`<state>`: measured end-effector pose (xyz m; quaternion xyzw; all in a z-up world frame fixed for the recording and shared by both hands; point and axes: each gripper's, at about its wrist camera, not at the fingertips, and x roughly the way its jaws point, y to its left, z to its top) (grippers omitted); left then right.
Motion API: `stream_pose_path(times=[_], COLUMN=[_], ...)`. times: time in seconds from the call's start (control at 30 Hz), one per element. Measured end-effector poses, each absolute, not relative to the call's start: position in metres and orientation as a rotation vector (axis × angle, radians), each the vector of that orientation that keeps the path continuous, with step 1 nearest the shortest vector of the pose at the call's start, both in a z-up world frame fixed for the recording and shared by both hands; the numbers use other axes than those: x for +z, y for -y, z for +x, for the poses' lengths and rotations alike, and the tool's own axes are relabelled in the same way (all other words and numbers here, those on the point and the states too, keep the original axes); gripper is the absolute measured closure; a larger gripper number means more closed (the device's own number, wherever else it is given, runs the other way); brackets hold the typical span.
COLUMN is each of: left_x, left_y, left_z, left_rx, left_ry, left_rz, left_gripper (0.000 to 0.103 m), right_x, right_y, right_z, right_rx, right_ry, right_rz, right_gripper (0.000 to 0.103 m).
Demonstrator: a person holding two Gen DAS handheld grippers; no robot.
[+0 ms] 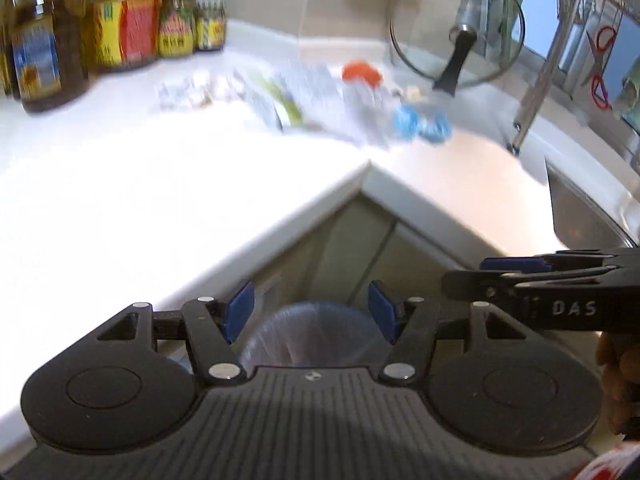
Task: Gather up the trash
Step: 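Move both tools back to the countertop trash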
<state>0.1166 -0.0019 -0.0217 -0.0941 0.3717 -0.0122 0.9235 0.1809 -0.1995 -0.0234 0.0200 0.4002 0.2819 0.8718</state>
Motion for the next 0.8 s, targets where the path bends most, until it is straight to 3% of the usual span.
stream_pose_path(times=[0.3, 0.8], left_x=[0.021, 0.030], left_y=[-0.024, -0.079], left_z=[0.146, 0.186], left_rx=[0.098, 0.179], left_ry=[-0.679, -0.680], left_rz=[-0.217, -0.096], left_gripper=[0.039, 0.034], right_x=[0.007, 0.011], right_y=[0.198, 0.148], right_z=[0.211, 0.247], right_rx=[0.615, 0.762], right_ry=[-0.723, -0.589], right_rz=[0.008, -0.144], right_gripper=[0.049, 0.049])
